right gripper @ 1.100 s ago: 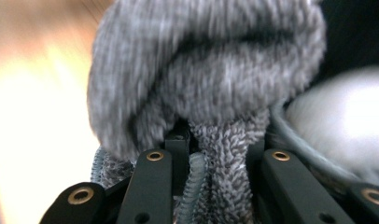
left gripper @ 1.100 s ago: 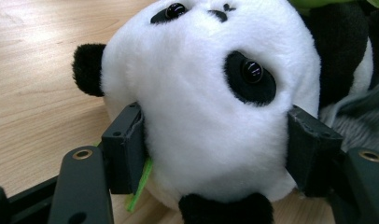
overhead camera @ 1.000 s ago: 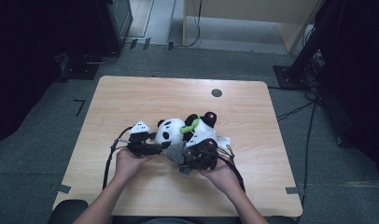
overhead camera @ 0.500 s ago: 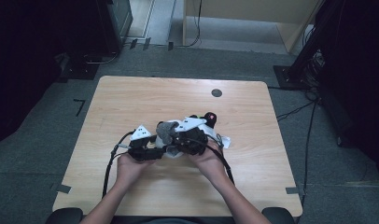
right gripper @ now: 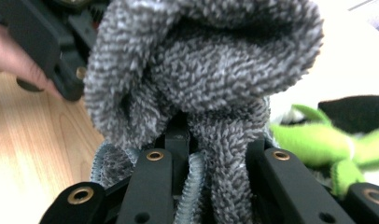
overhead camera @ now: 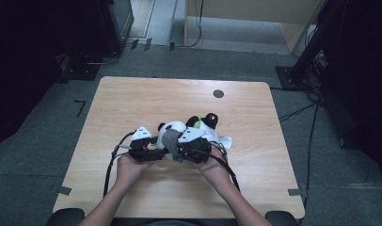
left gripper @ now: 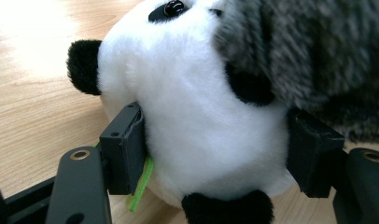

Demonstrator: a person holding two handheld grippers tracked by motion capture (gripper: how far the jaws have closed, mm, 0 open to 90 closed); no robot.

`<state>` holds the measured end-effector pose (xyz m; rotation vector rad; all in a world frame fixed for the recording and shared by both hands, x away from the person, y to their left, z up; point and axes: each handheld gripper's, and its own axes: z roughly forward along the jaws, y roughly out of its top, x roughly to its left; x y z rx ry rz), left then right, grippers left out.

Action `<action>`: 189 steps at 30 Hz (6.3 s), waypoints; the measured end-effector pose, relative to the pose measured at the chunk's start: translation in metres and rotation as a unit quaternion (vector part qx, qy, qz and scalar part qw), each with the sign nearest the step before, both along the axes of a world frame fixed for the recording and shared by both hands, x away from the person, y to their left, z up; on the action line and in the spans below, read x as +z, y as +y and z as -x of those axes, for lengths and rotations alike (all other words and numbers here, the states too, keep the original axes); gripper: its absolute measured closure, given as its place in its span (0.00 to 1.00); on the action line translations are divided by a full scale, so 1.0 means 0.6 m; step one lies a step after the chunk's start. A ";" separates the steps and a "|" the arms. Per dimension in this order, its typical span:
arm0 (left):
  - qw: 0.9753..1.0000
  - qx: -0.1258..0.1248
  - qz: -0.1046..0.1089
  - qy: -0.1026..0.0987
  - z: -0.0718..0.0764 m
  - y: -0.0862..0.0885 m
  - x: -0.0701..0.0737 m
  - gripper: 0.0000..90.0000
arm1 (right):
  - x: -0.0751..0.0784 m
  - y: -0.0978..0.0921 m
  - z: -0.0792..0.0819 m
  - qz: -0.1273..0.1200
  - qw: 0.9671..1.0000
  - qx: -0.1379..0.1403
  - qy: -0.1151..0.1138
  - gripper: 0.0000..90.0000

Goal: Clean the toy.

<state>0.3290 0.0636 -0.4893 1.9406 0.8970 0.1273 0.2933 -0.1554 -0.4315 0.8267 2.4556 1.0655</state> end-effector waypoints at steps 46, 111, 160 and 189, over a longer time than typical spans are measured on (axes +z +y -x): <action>1.000 -0.004 0.008 0.019 -0.022 0.004 0.006 0.34 | 0.012 -0.059 0.047 -0.058 0.998 -0.008 0.024 0.82; 1.000 -0.014 0.002 0.009 -0.020 0.004 0.004 0.33 | 0.070 -0.263 0.001 -0.121 0.980 -0.158 0.024 0.81; 1.000 -0.015 0.011 0.006 -0.021 0.007 0.000 0.31 | -0.093 -0.427 -0.118 -0.105 0.932 -0.333 0.092 0.33; 1.000 -0.021 0.008 0.011 -0.022 0.007 0.002 0.27 | -0.013 -0.356 -0.043 -0.111 0.954 -0.269 0.074 0.28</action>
